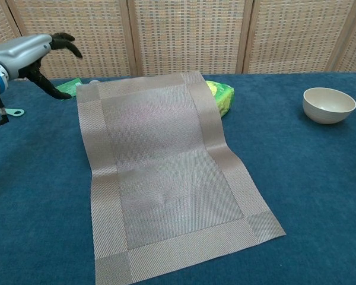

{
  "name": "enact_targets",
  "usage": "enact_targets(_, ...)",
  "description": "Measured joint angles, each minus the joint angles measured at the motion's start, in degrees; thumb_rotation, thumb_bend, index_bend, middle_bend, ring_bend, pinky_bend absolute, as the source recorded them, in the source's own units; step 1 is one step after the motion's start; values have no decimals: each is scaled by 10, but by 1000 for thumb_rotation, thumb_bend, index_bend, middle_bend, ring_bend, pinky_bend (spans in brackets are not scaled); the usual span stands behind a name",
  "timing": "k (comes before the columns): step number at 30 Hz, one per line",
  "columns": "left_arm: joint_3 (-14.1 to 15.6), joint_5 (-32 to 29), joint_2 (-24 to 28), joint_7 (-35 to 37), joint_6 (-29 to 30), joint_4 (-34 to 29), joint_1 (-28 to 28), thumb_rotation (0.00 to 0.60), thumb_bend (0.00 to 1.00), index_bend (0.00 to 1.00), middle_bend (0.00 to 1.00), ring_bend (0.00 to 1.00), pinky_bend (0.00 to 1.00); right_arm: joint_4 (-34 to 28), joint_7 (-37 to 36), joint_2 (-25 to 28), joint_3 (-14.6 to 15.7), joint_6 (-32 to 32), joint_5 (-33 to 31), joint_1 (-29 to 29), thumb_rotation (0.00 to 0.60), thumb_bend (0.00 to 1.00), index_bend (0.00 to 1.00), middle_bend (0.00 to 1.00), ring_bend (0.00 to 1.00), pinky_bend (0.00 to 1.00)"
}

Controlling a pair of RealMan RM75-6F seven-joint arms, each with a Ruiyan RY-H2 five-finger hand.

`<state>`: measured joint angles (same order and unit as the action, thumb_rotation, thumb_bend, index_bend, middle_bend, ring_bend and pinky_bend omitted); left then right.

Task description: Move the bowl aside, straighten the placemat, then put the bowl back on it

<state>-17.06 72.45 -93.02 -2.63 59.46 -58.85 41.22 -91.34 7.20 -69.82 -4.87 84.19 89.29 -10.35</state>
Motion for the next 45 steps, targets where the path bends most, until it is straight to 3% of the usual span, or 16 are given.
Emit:
enact_targets(5, -1, 0, 41, 2, 29, -62, -23, 600, 0, 0, 0, 0, 0, 8, 1, -2, 10, -8, 24, -7, 600, 0, 182, 0, 0, 0)
enact_targets(11, 7, -15, 126, -28, 65, -208, -74, 600, 0, 0, 0, 0, 0, 33, 7, -11, 28, -37, 77, -36, 600, 0, 183, 0, 0, 0)
enact_targets(18, 45, -46, 262, -108, 138, -427, -172, 600, 0, 0, 0, 0, 0, 56, 40, -32, 47, -98, 136, -89, 600, 0, 188, 0, 0, 0)
enact_targets(21, 64, -50, 302, -147, 183, -476, -212, 600, 0, 0, 0, 0, 0, 54, 56, -47, 53, -127, 149, -110, 600, 0, 192, 0, 0, 0)
enact_targets(30, 92, -23, 311, -169, 210, -494, -239, 600, 0, 0, 0, 0, 0, 56, 90, -96, 62, -191, 158, -152, 600, 0, 195, 0, 0, 0)
enact_targets(45, 91, -25, 318, -156, 200, -494, -242, 600, 0, 0, 0, 0, 0, 124, 91, -185, 78, -244, 147, -193, 600, 0, 188, 0, 0, 0)
